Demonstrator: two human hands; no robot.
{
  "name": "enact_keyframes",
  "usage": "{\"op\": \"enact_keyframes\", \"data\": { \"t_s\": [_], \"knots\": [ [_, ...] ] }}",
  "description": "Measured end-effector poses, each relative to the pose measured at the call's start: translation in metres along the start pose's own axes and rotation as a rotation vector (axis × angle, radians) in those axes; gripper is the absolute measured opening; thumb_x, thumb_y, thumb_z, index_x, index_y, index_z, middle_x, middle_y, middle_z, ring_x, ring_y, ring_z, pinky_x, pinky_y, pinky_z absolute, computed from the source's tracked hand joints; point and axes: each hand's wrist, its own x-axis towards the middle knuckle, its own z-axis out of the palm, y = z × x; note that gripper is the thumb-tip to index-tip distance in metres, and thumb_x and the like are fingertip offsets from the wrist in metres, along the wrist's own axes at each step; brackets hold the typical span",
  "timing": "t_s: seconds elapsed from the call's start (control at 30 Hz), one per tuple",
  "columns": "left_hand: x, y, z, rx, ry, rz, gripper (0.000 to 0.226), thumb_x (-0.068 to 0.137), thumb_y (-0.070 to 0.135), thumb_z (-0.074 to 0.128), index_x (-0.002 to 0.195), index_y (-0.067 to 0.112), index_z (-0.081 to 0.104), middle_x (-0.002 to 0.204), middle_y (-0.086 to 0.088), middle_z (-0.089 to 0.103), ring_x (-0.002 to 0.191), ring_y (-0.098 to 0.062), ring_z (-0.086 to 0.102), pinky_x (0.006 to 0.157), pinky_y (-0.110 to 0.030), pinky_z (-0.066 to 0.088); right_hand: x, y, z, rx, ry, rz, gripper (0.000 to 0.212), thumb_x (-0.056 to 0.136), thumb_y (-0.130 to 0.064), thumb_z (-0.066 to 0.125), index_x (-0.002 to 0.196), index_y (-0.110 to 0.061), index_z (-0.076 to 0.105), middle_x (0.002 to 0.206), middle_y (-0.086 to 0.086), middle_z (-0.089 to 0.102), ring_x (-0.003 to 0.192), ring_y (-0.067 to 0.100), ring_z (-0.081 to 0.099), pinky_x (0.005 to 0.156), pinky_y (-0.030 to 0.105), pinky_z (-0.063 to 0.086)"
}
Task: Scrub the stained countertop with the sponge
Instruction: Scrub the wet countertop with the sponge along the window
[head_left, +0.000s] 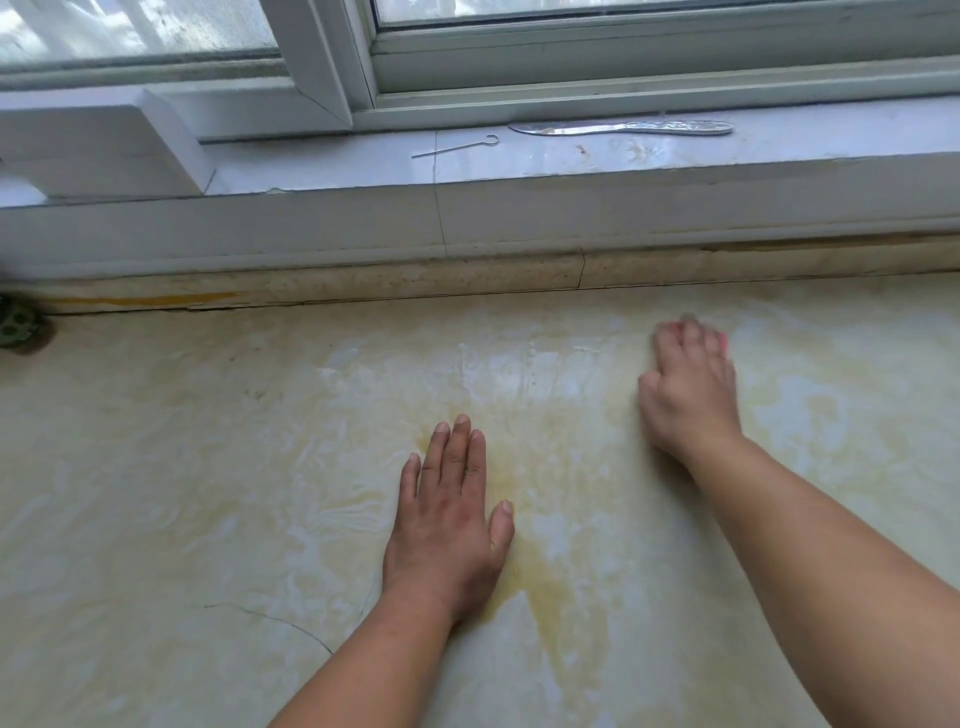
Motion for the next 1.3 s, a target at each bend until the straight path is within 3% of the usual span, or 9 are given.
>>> {"op": "enact_keyframes", "data": {
  "t_s": [0.2, 0.33, 0.43, 0.57, 0.7, 0.8, 0.9, 1.07, 1.3],
  "knots": [
    [0.001, 0.000, 0.002, -0.006, 0.023, 0.000, 0.085, 0.087, 0.059, -0.009, 0.160, 0.020, -0.029, 0.162, 0.003, -0.047, 0.149, -0.013, -0.043, 0.125, -0.042, -0.021, -0.017, -0.091, 0.029, -0.047, -0.181, -0.355, 0.071, 0.098, -0.026, 0.039, 0.161, -0.022, 0.008, 0.170, 0.001, -0.007, 0.155, 0.027, -0.014, 0.124, 0.047, -0.003],
    [0.000, -0.001, 0.004, -0.017, 0.047, 0.008, 0.085, 0.087, 0.059, -0.009, 0.160, 0.021, -0.028, 0.163, 0.004, -0.045, 0.149, -0.012, -0.042, 0.125, -0.042, -0.019, -0.034, -0.085, 0.027, -0.047, -0.242, -0.491, 0.068, 0.099, -0.027, 0.038, 0.161, -0.026, 0.012, 0.170, -0.005, -0.004, 0.155, 0.019, -0.013, 0.125, 0.046, 0.002],
    [0.000, -0.002, 0.005, -0.038, 0.065, 0.012, 0.083, 0.089, 0.060, -0.006, 0.160, 0.021, -0.027, 0.163, 0.005, -0.044, 0.150, -0.012, -0.041, 0.125, -0.042, -0.019, -0.039, -0.050, 0.015, -0.046, -0.216, -0.443, 0.068, 0.096, -0.026, 0.036, 0.161, -0.029, 0.014, 0.169, -0.009, -0.002, 0.155, 0.015, -0.011, 0.126, 0.044, 0.005],
    [0.001, -0.002, 0.008, -0.046, 0.086, 0.015, 0.082, 0.092, 0.059, -0.004, 0.160, 0.019, -0.026, 0.165, 0.004, -0.043, 0.151, -0.012, -0.040, 0.124, -0.042, -0.019, -0.038, 0.005, -0.001, 0.013, -0.082, -0.202, 0.071, 0.088, -0.031, 0.031, 0.158, -0.031, 0.023, 0.169, -0.009, 0.006, 0.156, 0.015, -0.004, 0.125, 0.045, 0.009],
    [0.001, -0.002, 0.007, -0.048, 0.079, 0.012, 0.082, 0.089, 0.058, -0.007, 0.159, 0.020, -0.028, 0.163, 0.005, -0.046, 0.149, -0.012, -0.043, 0.125, -0.043, -0.018, -0.026, -0.001, 0.001, 0.022, -0.078, -0.104, 0.068, 0.094, -0.030, 0.037, 0.159, -0.028, 0.018, 0.170, -0.003, -0.002, 0.155, 0.018, -0.012, 0.126, 0.045, 0.003],
    [0.003, -0.004, 0.014, -0.057, 0.130, 0.018, 0.082, 0.095, 0.057, 0.006, 0.165, 0.018, -0.013, 0.171, 0.002, -0.030, 0.156, -0.013, -0.030, 0.126, -0.044, -0.013, -0.024, -0.029, 0.006, 0.027, -0.122, -0.101, 0.069, 0.097, -0.030, 0.037, 0.161, -0.025, 0.011, 0.170, -0.001, -0.007, 0.155, 0.022, -0.014, 0.125, 0.047, 0.000],
    [0.004, -0.008, 0.022, -0.049, 0.151, 0.027, 0.080, 0.100, 0.055, 0.022, 0.167, 0.016, 0.004, 0.176, -0.001, -0.011, 0.161, -0.016, -0.014, 0.126, -0.045, -0.004, -0.044, -0.054, 0.016, 0.003, -0.195, -0.267, 0.069, 0.098, -0.028, 0.036, 0.161, -0.024, 0.009, 0.169, -0.002, -0.008, 0.154, 0.022, -0.016, 0.125, 0.045, -0.004],
    [0.005, -0.008, 0.021, -0.041, 0.163, 0.036, 0.080, 0.099, 0.057, 0.017, 0.166, 0.018, -0.003, 0.174, 0.002, -0.018, 0.159, -0.014, -0.021, 0.127, -0.044, -0.007, -0.069, -0.044, 0.022, -0.022, -0.237, -0.492, 0.066, 0.099, -0.028, 0.037, 0.160, -0.031, 0.015, 0.169, -0.010, -0.002, 0.154, 0.014, -0.014, 0.126, 0.044, 0.004],
    [0.001, -0.004, 0.012, -0.064, 0.131, 0.023, 0.081, 0.092, 0.059, -0.001, 0.161, 0.021, -0.024, 0.166, 0.006, -0.040, 0.151, -0.010, -0.039, 0.125, -0.043, -0.016, -0.057, 0.019, -0.003, 0.023, -0.053, -0.188, 0.066, 0.087, -0.038, 0.033, 0.153, -0.031, 0.036, 0.167, -0.007, 0.019, 0.155, 0.016, 0.001, 0.125, 0.045, 0.013]
  ]
}}
